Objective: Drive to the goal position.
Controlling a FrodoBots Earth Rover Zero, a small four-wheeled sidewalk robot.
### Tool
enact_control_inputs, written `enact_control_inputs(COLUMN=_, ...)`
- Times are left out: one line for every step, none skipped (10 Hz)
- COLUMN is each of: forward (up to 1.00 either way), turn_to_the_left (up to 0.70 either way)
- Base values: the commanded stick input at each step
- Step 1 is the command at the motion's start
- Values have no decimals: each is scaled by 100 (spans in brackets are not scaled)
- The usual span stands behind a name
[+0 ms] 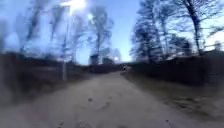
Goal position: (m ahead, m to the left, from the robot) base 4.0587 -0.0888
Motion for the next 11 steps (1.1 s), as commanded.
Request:
enact_control_inputs(forward=100, turn_to_the_left=0)
enact_control_inputs(forward=100, turn_to_the_left=0)
enact_control_inputs(forward=100, turn_to_the_left=0)
enact_control_inputs(forward=100, turn_to_the_left=0)
enact_control_inputs(forward=100, turn_to_the_left=0)
enact_control_inputs(forward=100, turn_to_the_left=0)
enact_control_inputs(forward=100, turn_to_the_left=0)
enact_control_inputs(forward=100, turn_to_the_left=0)
enact_control_inputs(forward=100, turn_to_the_left=0)
enact_control_inputs(forward=100, turn_to_the_left=0)
enact_control_inputs(forward=100, turn_to_the_left=0)
